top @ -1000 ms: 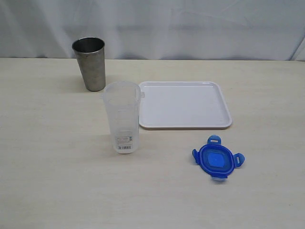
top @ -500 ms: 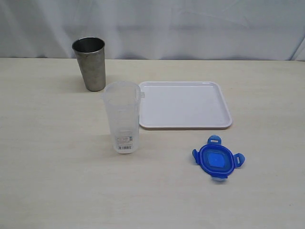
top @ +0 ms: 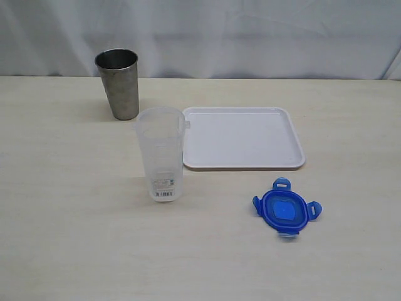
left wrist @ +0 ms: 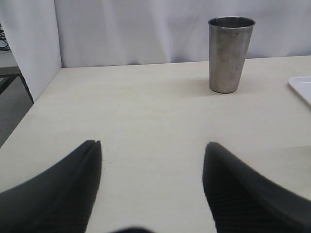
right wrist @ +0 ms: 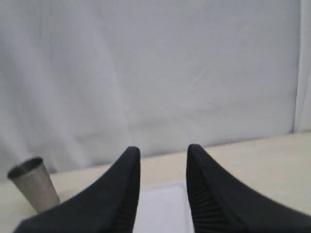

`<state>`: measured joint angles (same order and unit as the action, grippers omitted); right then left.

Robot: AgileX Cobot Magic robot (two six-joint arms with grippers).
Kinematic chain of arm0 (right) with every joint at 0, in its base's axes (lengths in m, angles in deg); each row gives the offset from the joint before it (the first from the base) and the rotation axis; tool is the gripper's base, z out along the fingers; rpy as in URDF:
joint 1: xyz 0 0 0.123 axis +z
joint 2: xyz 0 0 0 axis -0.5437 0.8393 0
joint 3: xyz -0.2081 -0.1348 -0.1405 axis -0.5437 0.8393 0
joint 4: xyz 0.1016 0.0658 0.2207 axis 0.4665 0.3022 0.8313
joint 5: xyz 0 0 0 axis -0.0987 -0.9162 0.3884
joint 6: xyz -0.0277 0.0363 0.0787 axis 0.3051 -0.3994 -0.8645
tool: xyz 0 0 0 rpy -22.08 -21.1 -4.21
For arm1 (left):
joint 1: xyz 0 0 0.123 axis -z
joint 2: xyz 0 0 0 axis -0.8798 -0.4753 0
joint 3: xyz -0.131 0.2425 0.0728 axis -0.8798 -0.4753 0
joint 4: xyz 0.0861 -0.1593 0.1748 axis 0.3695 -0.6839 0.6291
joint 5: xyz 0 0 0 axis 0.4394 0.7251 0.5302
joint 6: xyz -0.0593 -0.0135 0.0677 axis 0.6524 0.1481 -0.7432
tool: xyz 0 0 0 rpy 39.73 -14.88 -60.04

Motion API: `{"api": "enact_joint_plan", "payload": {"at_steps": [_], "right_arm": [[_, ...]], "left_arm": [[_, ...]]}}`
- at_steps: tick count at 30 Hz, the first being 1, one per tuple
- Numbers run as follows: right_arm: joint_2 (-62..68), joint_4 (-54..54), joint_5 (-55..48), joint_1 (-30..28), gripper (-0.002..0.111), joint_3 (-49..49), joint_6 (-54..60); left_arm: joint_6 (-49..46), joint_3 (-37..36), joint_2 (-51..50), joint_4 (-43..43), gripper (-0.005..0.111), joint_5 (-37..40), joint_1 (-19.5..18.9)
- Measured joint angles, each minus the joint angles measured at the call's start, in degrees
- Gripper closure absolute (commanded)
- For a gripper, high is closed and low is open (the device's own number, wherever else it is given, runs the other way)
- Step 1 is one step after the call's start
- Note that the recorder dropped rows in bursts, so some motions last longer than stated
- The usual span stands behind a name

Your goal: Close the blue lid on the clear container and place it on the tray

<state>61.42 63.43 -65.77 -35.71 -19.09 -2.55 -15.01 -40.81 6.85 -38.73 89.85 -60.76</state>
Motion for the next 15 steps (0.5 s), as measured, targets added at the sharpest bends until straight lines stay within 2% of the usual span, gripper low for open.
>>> {"api": "enact_joint_plan", "payload": {"at_steps": [3, 6, 15], "right_arm": [[9.5, -3.6, -7.5, 0.0, 0.076, -6.9, 0.0], [17.8, -5.3, -10.4, 0.0, 0.075, -11.3, 0.9], [44.5, -6.1, -28.7, 0.0, 0.073, -15.9, 2.5]], "left_arm": [[0.0, 0.0, 0.0, 0.0, 0.049, 0.0, 0.0], [0.0, 0.0, 0.0, 0.0, 0.049, 0.0, 0.0], [0.0, 0.0, 0.0, 0.0, 0.049, 0.0, 0.0]]}}
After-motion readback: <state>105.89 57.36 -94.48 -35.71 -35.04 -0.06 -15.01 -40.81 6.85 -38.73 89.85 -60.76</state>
